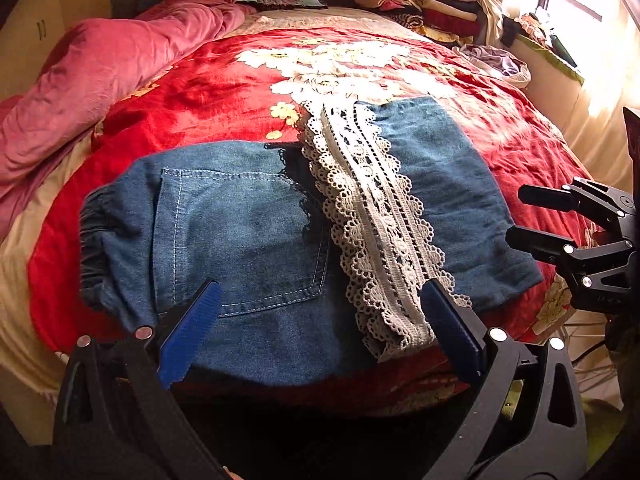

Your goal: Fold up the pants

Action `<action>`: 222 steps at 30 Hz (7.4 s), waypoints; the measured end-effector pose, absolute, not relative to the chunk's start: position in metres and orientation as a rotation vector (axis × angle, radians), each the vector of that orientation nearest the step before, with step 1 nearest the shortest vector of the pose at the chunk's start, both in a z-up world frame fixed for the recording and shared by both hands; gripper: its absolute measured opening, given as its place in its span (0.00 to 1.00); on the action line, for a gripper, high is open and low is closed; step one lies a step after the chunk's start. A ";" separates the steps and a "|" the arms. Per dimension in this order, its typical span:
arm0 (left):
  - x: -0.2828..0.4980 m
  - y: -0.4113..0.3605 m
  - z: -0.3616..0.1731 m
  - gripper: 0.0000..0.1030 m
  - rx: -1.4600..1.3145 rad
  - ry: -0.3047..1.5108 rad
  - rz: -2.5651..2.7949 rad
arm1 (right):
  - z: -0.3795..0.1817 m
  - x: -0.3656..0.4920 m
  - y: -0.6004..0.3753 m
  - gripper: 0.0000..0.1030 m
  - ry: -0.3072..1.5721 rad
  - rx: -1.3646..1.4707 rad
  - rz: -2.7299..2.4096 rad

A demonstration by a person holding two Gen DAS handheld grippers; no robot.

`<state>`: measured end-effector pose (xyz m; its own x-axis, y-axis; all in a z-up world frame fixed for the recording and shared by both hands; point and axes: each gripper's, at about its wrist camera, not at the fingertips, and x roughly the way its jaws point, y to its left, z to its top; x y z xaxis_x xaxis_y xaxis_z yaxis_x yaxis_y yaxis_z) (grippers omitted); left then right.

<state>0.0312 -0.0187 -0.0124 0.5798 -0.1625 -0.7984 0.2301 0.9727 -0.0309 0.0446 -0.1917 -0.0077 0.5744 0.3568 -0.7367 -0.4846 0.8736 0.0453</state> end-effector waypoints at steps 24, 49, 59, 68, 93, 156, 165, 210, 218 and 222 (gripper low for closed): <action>0.018 0.050 0.006 0.91 -0.050 0.869 -0.111 | 0.026 0.067 -0.131 0.56 0.774 -0.215 0.551; 0.028 0.129 -0.031 0.91 -0.269 0.956 0.012 | 0.035 0.144 0.012 0.96 0.773 -0.417 0.869; 0.038 0.127 -0.040 0.86 -0.323 0.955 -0.015 | 0.018 0.176 0.044 0.96 0.873 -0.478 0.955; 0.045 0.125 -0.043 0.39 -0.369 0.947 -0.110 | 0.003 0.181 0.080 0.87 0.947 -0.506 1.087; 0.053 0.074 -0.009 0.57 -0.469 0.911 -0.418 | 0.055 0.154 -0.044 0.32 0.812 -0.207 1.229; 0.049 -0.014 0.024 0.91 -0.141 0.899 -0.342 | 0.063 0.060 -0.224 0.74 0.683 -0.039 0.564; 0.054 -0.009 0.019 0.91 -0.139 0.914 -0.307 | 0.062 0.040 -0.212 0.74 0.664 -0.091 0.612; 0.120 -0.014 -0.011 0.81 -0.113 0.976 -0.294 | 0.015 0.018 -0.113 0.45 0.750 -0.329 0.948; 0.111 -0.015 0.005 0.90 -0.090 0.936 -0.271 | 0.038 0.027 -0.159 0.63 0.691 -0.218 0.807; 0.107 -0.014 0.009 0.90 -0.092 0.927 -0.265 | 0.045 0.032 -0.177 0.72 0.666 -0.170 0.729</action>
<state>0.1071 -0.0141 0.0091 0.5707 -0.2649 -0.7773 0.1859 0.9637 -0.1918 0.0318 -0.1773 0.0447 0.5520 0.5607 -0.6172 -0.6650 0.7425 0.0798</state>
